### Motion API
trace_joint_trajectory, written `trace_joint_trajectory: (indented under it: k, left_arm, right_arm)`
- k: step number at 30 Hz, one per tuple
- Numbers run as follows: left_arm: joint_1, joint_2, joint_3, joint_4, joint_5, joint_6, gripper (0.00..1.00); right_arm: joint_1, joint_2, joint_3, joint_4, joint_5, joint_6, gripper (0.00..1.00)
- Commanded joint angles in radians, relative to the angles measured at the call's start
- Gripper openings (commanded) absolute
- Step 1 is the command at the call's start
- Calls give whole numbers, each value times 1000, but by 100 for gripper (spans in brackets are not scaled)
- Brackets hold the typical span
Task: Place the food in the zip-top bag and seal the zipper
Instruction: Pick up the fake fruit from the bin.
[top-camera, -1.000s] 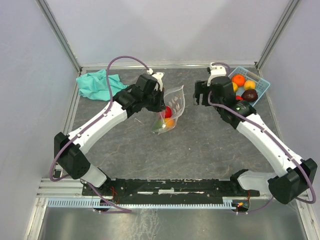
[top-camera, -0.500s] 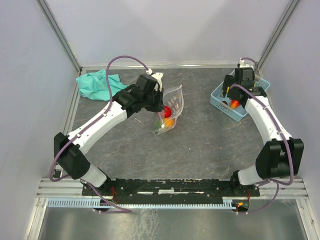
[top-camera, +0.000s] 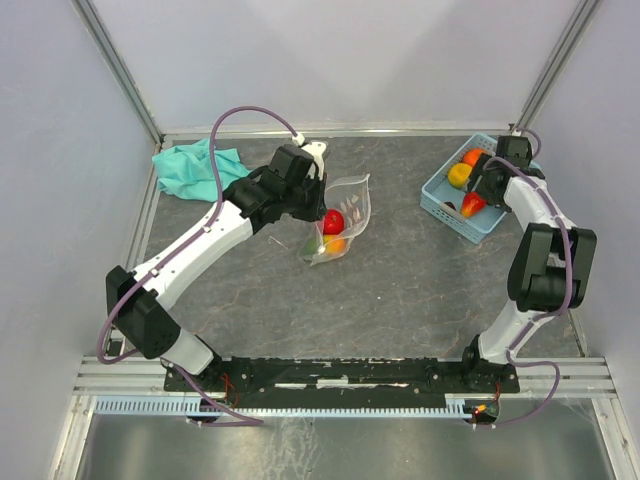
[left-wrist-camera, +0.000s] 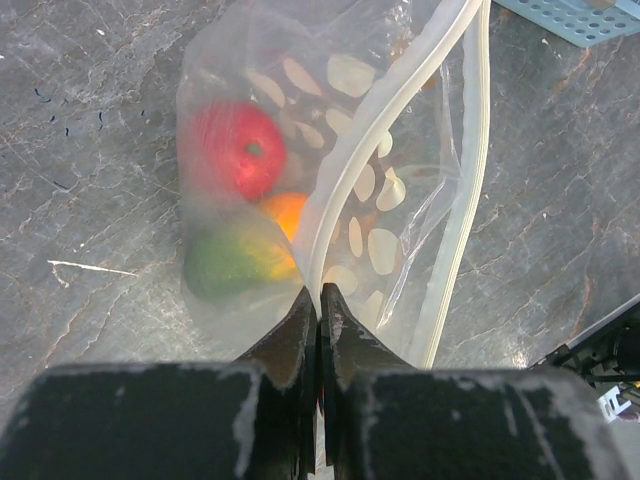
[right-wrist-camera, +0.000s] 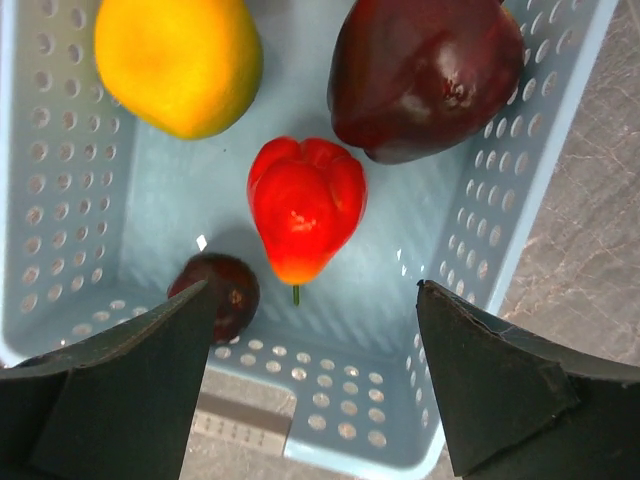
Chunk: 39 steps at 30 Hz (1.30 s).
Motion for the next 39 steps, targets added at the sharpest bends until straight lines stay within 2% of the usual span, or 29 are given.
trace_joint_trajectory:
  k: [1,14,17,21,29,39]
  left_arm:
    - [-2,-40,57,21,-19,65,3]
    - [-2,-24,72,14,-29,92,3]
    - [-2,-23,73,14,-30,94,3]
    - [-2,-20,74,13,-31,96,3]
    - [-2,-16,74,8,-32,99,3]
    - [-2,-17,78,-2,-25,111,3]
  right_arm:
    - [-21,65,72,71,-31,42,89]
    - [-37,234,130,102,-89,42,88]
    - [-39,252,130,104,-96,37,84]
    - [-43,256,118,117,-95,24,75]
    - [-45,191,94,116,-86,-30,55]
    - [-32,-21,-5,139,-109,-63,50]
